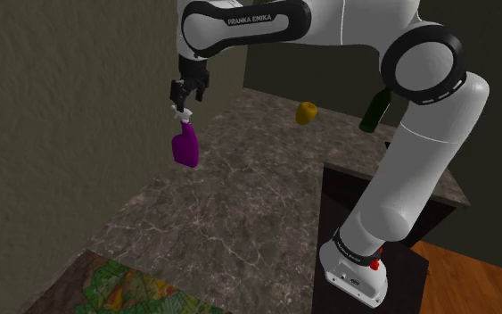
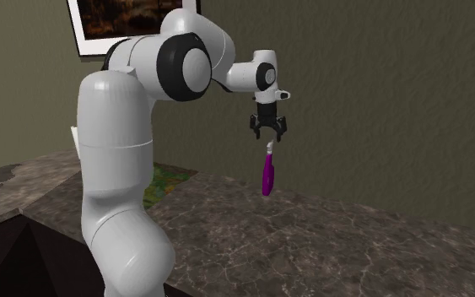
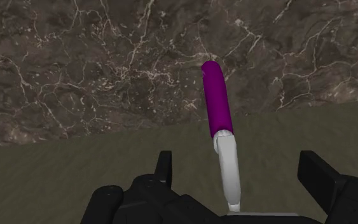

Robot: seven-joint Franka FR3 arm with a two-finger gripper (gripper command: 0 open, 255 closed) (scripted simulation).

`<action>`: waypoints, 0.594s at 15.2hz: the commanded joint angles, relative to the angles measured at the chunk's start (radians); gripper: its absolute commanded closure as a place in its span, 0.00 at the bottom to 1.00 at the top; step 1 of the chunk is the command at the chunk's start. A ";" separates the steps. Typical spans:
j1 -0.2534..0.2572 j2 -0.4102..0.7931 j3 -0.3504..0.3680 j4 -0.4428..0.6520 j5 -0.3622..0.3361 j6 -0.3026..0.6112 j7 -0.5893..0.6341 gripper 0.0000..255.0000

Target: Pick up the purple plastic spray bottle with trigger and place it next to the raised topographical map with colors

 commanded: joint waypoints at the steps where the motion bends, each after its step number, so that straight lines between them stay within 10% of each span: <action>1: 0.008 0.077 0.003 0.083 -0.014 -0.005 0.002 0.00; 9: 0.008 0.108 0.000 0.023 -0.023 0.085 0.008 0.00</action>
